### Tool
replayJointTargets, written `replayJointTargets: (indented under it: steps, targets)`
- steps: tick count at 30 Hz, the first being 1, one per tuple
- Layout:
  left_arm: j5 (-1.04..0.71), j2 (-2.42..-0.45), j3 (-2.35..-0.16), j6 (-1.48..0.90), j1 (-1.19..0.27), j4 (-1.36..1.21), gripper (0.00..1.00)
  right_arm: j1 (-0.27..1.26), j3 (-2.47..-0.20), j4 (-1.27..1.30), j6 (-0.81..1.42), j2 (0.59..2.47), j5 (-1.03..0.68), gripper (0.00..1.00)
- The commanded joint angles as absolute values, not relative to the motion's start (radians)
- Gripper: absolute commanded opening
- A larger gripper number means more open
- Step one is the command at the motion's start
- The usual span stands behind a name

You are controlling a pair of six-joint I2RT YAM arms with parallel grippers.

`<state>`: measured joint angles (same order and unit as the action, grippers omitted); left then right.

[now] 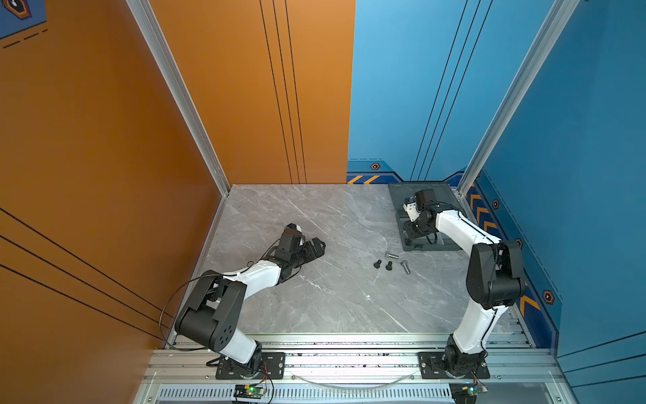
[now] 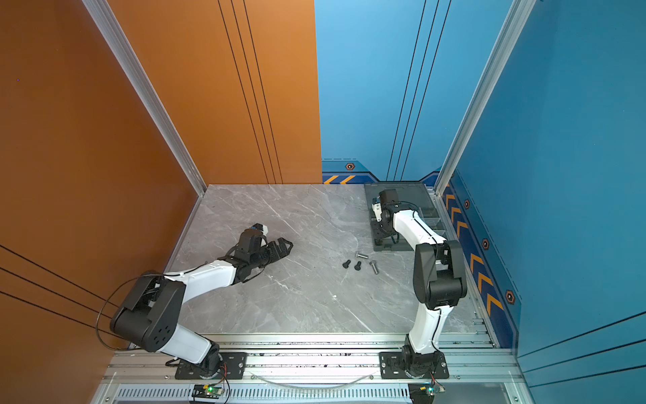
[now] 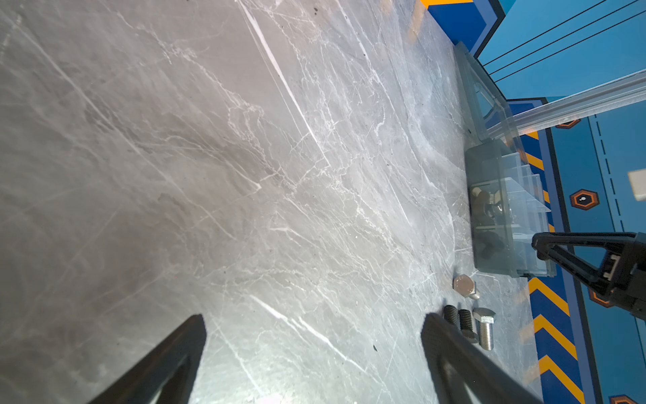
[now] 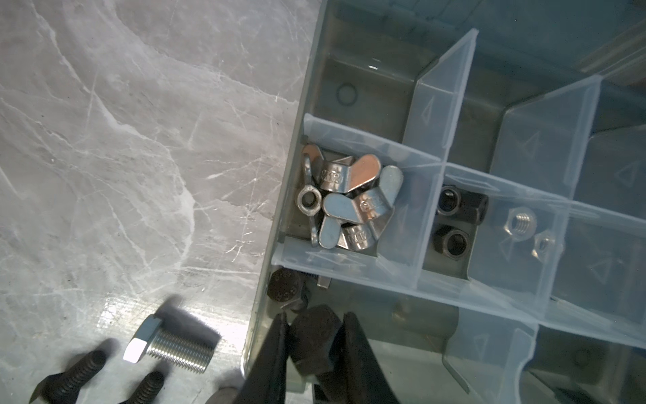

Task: Sort the screws and nuts into containers
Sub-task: 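Lower the black bolt into a compartment and open the right gripper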

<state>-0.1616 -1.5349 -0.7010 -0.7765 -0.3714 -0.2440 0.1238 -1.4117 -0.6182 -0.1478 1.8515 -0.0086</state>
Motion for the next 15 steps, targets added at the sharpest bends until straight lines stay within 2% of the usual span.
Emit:
replayJointTargets:
  steps: [1,11,15]
  targets:
    - [-0.168,-1.525,-0.695,-0.778,-0.364,-0.262,0.98,0.118,-1.41,-0.627,-0.131,1.874,0.026,0.13]
    - [-0.166,-1.531,-0.698,-0.778,-0.365,-0.262,0.98,0.118,-1.418,-0.629,-0.121,1.897,0.027,0.16]
    - [-0.167,-1.537,-0.703,-0.778,-0.365,-0.261,0.98,0.118,-1.418,-0.626,-0.117,1.904,0.028,0.22]
